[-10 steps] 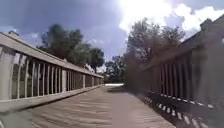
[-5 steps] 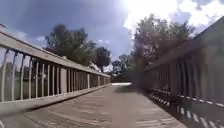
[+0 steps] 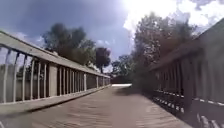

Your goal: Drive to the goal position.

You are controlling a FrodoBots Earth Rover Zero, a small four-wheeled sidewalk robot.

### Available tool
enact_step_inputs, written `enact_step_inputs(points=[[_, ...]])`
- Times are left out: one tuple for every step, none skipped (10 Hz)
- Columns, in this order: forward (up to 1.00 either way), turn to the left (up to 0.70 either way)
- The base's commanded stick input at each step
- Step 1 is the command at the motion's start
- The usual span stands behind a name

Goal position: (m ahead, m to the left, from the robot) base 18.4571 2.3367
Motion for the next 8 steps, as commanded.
enact_step_inputs(points=[[0.85, 0.0], [0.85, 0.26], [0.85, 0.34], [0.85, 0.34], [0.85, 0.29], [0.85, 0.09], [0.85, 0.0], [0.85, 0.0]])
